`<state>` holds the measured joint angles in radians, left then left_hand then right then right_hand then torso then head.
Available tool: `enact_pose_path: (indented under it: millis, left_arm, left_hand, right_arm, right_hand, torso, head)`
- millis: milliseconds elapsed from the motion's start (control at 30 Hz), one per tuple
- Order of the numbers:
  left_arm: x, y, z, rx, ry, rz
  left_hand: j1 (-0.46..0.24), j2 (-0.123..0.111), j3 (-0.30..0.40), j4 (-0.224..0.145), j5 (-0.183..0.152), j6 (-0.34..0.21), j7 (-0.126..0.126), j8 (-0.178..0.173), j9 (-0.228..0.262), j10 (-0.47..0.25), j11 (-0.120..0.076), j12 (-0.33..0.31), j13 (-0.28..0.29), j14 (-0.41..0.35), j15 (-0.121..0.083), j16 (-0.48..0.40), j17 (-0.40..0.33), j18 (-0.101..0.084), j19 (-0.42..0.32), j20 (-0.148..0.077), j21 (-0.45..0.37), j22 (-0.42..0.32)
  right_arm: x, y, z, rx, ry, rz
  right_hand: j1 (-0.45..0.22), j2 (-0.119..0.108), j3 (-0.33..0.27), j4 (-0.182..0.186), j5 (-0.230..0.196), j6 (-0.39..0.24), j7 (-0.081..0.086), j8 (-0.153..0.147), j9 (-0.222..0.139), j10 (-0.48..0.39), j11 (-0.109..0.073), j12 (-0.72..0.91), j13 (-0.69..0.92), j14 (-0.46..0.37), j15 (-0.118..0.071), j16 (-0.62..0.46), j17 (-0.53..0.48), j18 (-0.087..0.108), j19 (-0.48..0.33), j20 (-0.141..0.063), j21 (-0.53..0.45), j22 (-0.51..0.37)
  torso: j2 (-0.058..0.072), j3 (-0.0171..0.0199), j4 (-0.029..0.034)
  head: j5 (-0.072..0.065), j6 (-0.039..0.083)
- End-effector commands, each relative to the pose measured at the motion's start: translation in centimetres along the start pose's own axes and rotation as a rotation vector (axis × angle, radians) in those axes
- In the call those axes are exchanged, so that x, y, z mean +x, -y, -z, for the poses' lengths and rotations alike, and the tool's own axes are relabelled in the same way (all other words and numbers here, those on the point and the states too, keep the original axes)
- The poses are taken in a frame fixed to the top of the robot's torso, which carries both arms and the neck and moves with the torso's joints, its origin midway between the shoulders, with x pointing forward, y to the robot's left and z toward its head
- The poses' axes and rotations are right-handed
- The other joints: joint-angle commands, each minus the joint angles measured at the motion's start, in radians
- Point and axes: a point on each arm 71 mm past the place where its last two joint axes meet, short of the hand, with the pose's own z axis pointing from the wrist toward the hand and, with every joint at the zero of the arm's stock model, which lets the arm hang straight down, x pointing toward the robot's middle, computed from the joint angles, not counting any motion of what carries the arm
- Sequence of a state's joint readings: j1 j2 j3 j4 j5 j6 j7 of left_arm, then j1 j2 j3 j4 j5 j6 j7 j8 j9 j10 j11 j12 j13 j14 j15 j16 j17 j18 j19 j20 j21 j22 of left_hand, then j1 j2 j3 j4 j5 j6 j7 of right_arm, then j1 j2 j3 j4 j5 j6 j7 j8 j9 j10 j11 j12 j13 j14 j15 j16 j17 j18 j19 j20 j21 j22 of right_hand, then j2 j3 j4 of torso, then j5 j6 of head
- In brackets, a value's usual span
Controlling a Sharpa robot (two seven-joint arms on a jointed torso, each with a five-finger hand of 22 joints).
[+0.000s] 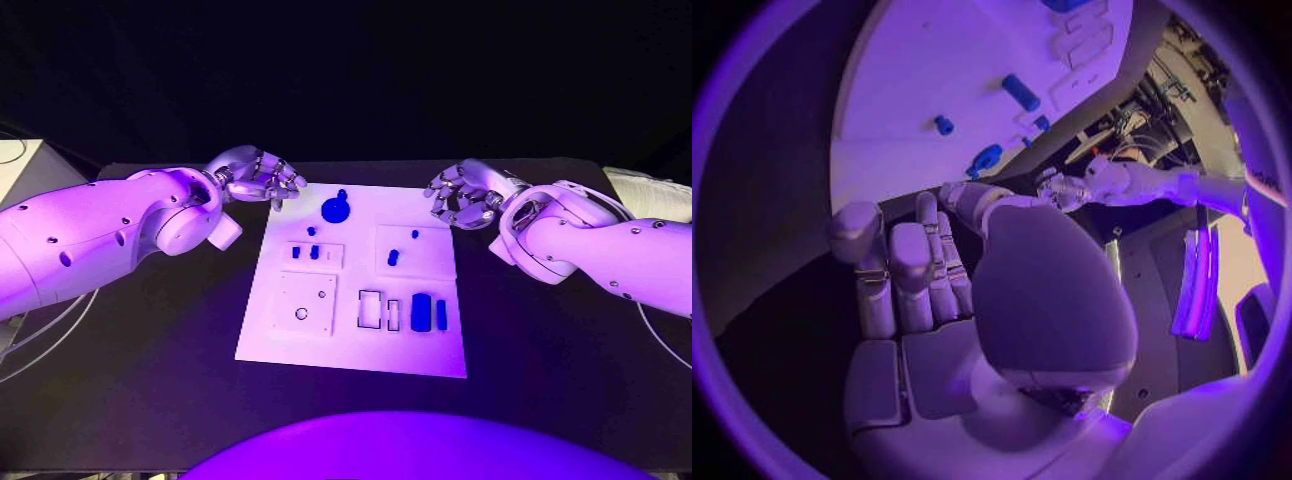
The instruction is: Assemble the parts on the task board
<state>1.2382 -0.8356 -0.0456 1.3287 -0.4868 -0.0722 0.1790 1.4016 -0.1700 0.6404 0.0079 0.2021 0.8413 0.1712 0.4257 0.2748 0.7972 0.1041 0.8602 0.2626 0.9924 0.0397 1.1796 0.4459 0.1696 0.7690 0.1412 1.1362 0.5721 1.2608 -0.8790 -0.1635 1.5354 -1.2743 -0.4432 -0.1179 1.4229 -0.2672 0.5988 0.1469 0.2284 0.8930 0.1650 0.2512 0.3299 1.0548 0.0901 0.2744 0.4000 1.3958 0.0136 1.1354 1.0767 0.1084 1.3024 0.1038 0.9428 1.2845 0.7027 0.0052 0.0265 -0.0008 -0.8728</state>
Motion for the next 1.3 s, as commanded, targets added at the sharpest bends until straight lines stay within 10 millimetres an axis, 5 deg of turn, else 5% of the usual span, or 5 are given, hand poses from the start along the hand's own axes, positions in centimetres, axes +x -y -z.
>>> enact_pose_path:
  millis: [33,333,867,1300]
  left_arm:
    - [-0.5,0.9,0.4,0.122,0.047,0.290]
    - [-0.4,1.3,1.0,0.170,0.041,0.357]
    - [-0.2,1.5,1.3,0.179,0.044,0.374]
    - [-0.4,1.3,1.4,0.169,0.060,0.371]
  left_hand:
    - [-0.014,-0.001,-0.028,0.011,0.006,-0.001,0.005,-0.002,-0.002,0.004,0.006,-0.027,-0.022,-0.022,0.005,-0.035,-0.016,0.014,-0.014,0.005,-0.039,-0.022]
    - [-0.014,0.000,-0.077,0.030,0.005,0.003,0.005,0.000,-0.002,0.015,0.012,-0.076,-0.063,-0.058,0.015,-0.101,-0.046,0.014,-0.022,0.018,-0.123,-0.075]
    - [-0.014,0.001,-0.088,0.035,0.004,0.001,0.007,-0.001,-0.003,0.019,0.013,-0.083,-0.070,-0.055,0.016,-0.107,-0.050,0.014,-0.016,0.020,-0.135,-0.083]
    - [-0.013,0.000,-0.093,0.037,0.005,-0.005,0.010,-0.006,-0.006,0.020,0.015,-0.086,-0.073,-0.054,0.017,-0.110,-0.051,0.014,-0.012,0.020,-0.142,-0.088]
  right_arm:
    - [0.9,-1.2,0.0,-0.157,-0.043,0.234]
    - [2.4,-2.1,-0.3,-0.197,-0.075,0.398]
    - [4.0,-2.2,-0.5,-0.155,-0.121,0.534]
    - [4.8,-2.5,-0.6,-0.159,-0.130,0.531]
  right_hand:
    - [0.009,-0.003,-0.001,-0.010,-0.008,0.011,-0.006,-0.005,0.000,0.017,0.000,-0.019,-0.031,0.012,-0.001,0.013,0.009,0.008,0.014,-0.002,0.021,0.012]
    - [0.002,-0.011,0.000,-0.017,-0.016,0.030,-0.011,-0.011,-0.002,0.046,-0.003,-0.071,-0.112,0.042,-0.003,0.051,0.038,-0.004,0.048,-0.006,0.082,0.047]
    - [-0.021,-0.022,-0.019,-0.022,0.000,0.039,0.003,-0.023,-0.008,0.022,0.016,-0.135,-0.191,0.025,0.011,0.024,0.001,0.002,0.031,0.005,0.037,0.036]
    - [-0.013,-0.004,0.005,-0.028,-0.013,0.088,-0.010,-0.008,-0.002,0.097,0.000,-0.119,-0.211,0.044,-0.002,0.053,0.025,-0.006,0.061,-0.002,0.090,0.063]
  torso:
    - [-0.001,-0.0025,0.0003]
    - [0.000,-0.0027,0.0030]
    - [0.002,-0.0017,0.0033]
    - [0.002,-0.0010,0.0017]
  head:
    - [-0.030,0.009]
    - [-0.077,0.035]
    - [-0.091,0.050]
    - [-0.085,0.039]
